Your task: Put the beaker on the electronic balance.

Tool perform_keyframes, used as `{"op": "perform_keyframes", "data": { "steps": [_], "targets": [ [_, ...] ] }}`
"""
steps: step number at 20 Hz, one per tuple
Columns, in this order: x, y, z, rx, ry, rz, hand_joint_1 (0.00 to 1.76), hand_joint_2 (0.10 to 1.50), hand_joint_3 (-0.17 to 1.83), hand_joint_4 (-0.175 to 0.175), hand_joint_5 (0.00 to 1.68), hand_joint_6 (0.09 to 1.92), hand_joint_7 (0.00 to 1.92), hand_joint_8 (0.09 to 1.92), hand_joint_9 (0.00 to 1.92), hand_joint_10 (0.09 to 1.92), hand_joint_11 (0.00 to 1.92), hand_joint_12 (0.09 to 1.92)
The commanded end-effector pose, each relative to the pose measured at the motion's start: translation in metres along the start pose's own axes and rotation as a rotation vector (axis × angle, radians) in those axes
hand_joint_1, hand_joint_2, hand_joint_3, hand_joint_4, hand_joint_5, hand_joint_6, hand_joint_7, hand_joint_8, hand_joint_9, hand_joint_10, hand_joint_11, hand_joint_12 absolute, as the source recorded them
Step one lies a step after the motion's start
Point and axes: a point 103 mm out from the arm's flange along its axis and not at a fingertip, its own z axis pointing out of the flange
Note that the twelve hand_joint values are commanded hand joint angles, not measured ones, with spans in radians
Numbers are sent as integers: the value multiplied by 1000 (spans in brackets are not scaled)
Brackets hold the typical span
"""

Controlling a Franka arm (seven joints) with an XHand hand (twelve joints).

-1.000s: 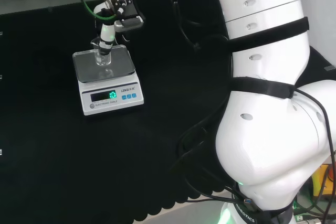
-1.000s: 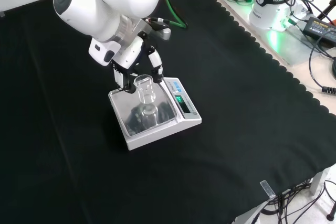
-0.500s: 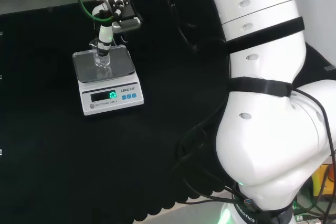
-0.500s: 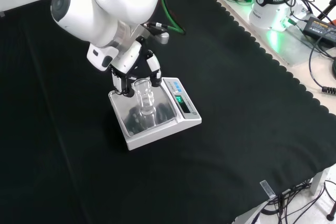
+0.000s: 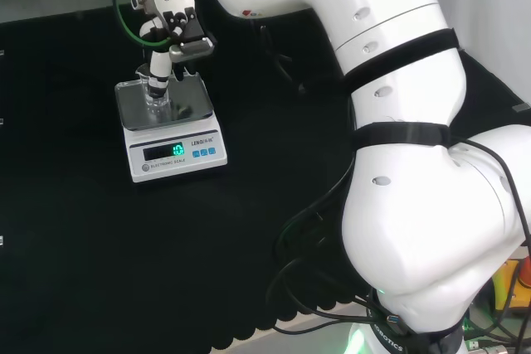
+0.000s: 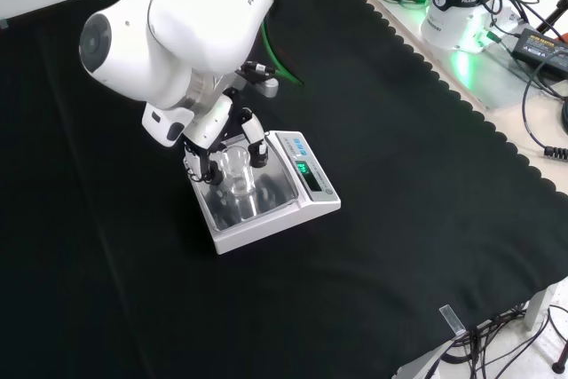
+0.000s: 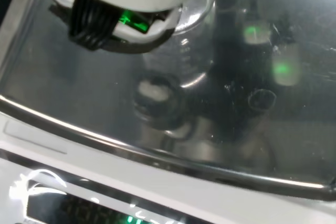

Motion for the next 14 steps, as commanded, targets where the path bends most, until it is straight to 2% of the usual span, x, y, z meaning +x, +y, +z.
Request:
{"op": "perform_keyframes", "data": {
  "steps": [1,3,5,7,10,12,14],
  "targets": [
    [-2,-7,0,2,-21,-23,1078,541,610,-175,836,905,921,947,1436,103,1575,500],
    [-1,-11,-4,-4,-29,-28,1016,525,591,-165,734,982,851,983,1368,111,1489,580],
    [-1,-16,-8,-16,-37,-30,919,511,545,-131,564,1053,757,1002,1241,148,1313,736],
    [-1,-21,-13,-16,-45,-39,819,512,474,-106,456,1069,668,1010,1060,339,1143,895],
    [1,-24,-17,-4,-44,-53,635,516,337,-70,363,935,492,985,670,667,803,1173],
    [2,-25,-17,13,-49,-61,544,522,259,-57,319,826,384,953,456,772,597,1306],
    [2,-27,-17,34,-49,-69,486,533,187,-52,295,722,313,928,332,844,469,1383]
  ]
}}
